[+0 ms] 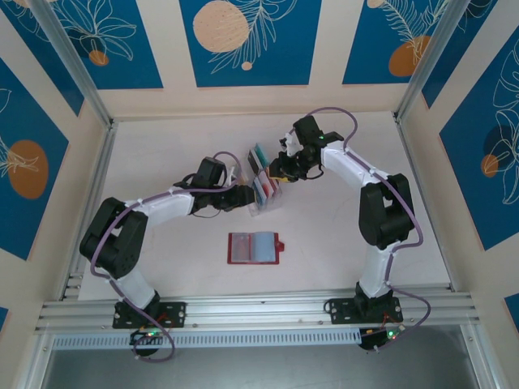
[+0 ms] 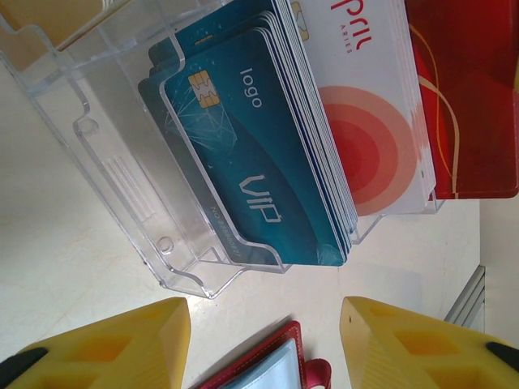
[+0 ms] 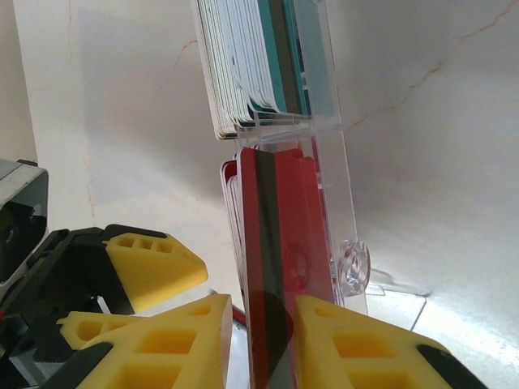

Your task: Put the credit cards into the card holder

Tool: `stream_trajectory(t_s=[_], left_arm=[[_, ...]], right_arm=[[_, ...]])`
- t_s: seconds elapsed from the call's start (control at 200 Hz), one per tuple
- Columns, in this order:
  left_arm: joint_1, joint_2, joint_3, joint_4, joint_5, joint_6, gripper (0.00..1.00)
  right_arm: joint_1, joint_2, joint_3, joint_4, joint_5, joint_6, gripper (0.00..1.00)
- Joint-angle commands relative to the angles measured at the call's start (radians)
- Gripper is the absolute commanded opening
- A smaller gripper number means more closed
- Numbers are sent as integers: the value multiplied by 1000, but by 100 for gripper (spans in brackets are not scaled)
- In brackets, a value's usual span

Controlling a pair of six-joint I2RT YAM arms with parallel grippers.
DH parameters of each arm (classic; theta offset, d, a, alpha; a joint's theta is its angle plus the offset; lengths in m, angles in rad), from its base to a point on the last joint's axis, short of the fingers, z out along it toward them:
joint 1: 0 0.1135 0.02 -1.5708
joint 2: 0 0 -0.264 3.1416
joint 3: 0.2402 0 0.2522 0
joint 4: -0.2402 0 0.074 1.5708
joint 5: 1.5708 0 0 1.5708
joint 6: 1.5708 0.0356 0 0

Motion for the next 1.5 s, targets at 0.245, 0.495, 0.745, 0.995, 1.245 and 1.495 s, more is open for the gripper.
stream_trajectory(t_s=[0.245, 0.495, 0.745, 0.995, 1.245, 1.495], left_arm=[[11, -75, 5, -43, -1, 22, 51], [12, -77, 17, -52, -1, 24, 51], [12, -69, 15, -47, -1, 21, 52], [12, -61, 16, -43, 3, 18, 51], [12, -57, 14, -41, 3, 18, 51], [12, -58, 13, -40, 3, 16, 51]], right_arm=[[-1, -41, 8, -35, 4, -1, 22], [-1, -60, 4, -43, 15, -4, 22], [-10, -60, 7, -46, -30, -9, 28], [-18, -61, -2, -35, -53, -2, 27], [-26, -67, -7, -24, -76, 5, 25], [-30, -62, -10, -22, -82, 9, 22]])
